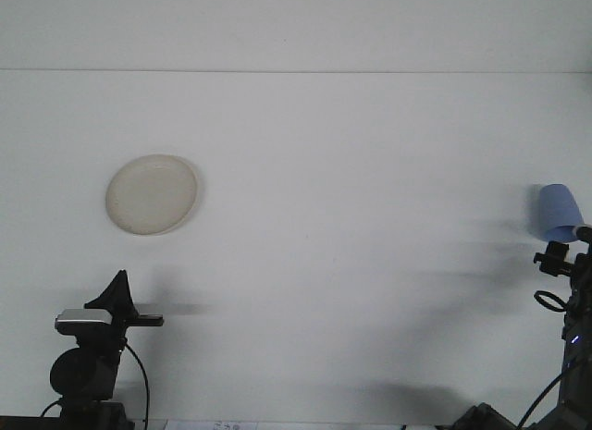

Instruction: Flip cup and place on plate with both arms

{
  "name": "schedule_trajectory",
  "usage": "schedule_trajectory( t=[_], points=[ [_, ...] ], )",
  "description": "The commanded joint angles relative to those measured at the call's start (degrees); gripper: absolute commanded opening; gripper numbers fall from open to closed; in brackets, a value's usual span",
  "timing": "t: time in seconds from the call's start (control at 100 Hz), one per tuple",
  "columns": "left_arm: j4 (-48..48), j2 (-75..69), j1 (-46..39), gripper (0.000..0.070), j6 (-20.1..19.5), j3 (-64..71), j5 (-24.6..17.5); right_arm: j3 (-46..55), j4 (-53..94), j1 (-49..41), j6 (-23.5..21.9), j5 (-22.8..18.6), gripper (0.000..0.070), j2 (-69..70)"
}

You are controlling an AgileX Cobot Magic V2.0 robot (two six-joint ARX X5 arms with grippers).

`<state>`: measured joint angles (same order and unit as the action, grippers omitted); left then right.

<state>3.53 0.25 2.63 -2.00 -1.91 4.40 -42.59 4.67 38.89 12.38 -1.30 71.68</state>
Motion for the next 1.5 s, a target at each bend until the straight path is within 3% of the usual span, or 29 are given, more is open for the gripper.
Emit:
schedule_trajectory(
  t=[0.0, 0.08, 0.18, 0.69, 0.88, 1.0, 1.26, 1.34, 1.49],
  points=[
    [0.87, -0.07, -0.11, 0.0013, 0.28, 1.11, 0.09, -0.35, -2.89, 1.64, 1.4, -2.21, 0.0489, 2.25],
    [0.87, -0.07, -0.11, 0.0013, 0.31, 1.11, 0.09, -0.35, -5.92, 3.08, 1.44, -4.94, 0.0437, 4.68],
    [0.87, -0.07, -0.11, 0.0013, 0.28, 1.11, 0.09, -0.35, -9.62, 4.07, 1.42, -8.26, 0.0435, 7.61],
    [0.87, -0.07, -0.11, 0.0012, 0.28, 1.11, 0.09, -0.35, -32.09, 4.31, 1.6, -9.79, 0.0408, 23.37],
    [0.87, -0.07, -0.11, 0.0013, 0.28, 1.11, 0.09, -0.37, -41.31, 4.28, 1.6, -12.98, 0.039, 28.11],
    [0.9, -0.07, -0.11, 0.0013, 0.28, 1.11, 0.09, -0.37, -45.94, 4.24, 1.6, -13.77, 0.0317, 30.97],
    [0.87, -0.07, -0.11, 0.0013, 0.31, 1.11, 0.09, -0.39, -49.4, 4.26, 1.57, -13.9, 0.004, 32.74],
    [0.87, -0.07, -0.11, 0.0012, 0.28, 1.11, 0.09, -0.39, -50.84, 4.26, 1.55, -13.94, 0.0006, 32.74],
    [0.87, -0.07, -0.11, 0.0012, 0.28, 1.11, 0.09, -0.52, -51.6, 4.26, 1.55, -14.29, 0.0006, 32.74]
  ],
)
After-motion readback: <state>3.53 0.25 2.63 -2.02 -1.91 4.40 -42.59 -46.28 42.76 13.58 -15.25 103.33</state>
